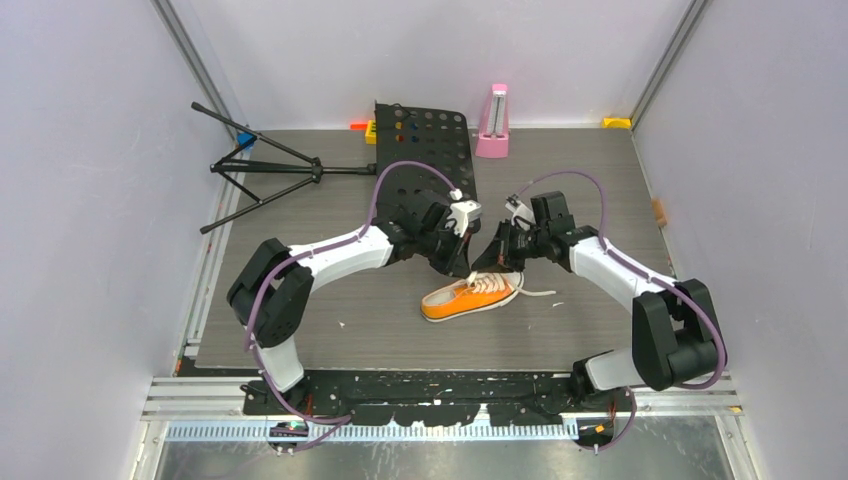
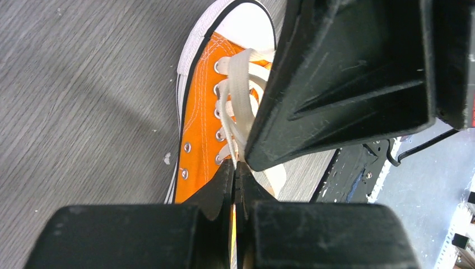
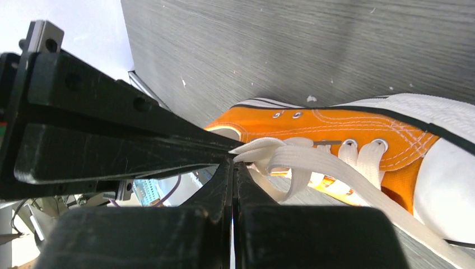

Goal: Tie the shoes

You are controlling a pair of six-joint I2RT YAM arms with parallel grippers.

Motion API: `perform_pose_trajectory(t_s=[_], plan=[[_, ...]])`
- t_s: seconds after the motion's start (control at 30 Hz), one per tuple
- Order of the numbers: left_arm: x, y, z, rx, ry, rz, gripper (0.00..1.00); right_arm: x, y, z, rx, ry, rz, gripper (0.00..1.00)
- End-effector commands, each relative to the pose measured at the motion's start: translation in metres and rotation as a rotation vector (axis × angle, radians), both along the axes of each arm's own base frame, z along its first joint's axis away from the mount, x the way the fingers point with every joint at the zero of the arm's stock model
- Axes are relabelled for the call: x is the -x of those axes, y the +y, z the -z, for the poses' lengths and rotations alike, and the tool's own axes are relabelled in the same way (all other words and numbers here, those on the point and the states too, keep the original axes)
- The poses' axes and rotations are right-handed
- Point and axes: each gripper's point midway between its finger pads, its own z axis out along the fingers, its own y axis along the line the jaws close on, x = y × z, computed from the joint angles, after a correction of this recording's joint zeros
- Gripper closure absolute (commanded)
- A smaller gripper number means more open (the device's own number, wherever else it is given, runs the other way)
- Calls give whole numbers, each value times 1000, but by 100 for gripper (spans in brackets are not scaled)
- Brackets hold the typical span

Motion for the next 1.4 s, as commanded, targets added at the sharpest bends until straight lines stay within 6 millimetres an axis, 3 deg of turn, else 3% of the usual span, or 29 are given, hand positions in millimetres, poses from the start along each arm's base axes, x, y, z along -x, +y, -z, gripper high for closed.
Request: perform_pose_trajectory(t_s=[0.0, 0.1, 0.23, 0.4, 0.47, 0.67, 0.73, 0.8, 0.93, 1.2, 1.37], plan=[[-2, -8, -32, 83, -61, 6, 100, -16, 0, -6, 36, -54, 17, 99], [-2, -6, -32, 74, -63, 0, 100, -10, -9, -4, 97, -59, 7, 87], [-3, -6, -33, 71, -65, -3, 100, -3, -16, -18, 133, -99, 5, 73], [-5, -5, -34, 61, -72, -7, 100, 1, -23, -39, 159, -141, 17, 64], [-5, -4, -34, 59, -74, -9, 100, 1, -25, -41, 173, -136, 18, 52], [-5, -5, -33, 59, -67, -7, 100, 0, -27, -47, 183, -148, 29, 43], [-3, -7, -32, 60, -58, -1, 97, -3, -33, -47, 225, -162, 51, 42], [-1, -9, -32, 65, -50, 10, 90, -7, -37, -46, 249, -157, 65, 48], [7, -15, -34, 77, -44, 41, 79, -4, -32, -39, 223, -110, 79, 51], [14, -20, -36, 87, -19, 71, 77, 13, -28, -28, 174, -90, 104, 54], [14, -20, -38, 88, -20, 74, 76, 7, -33, -26, 219, -118, 116, 54]])
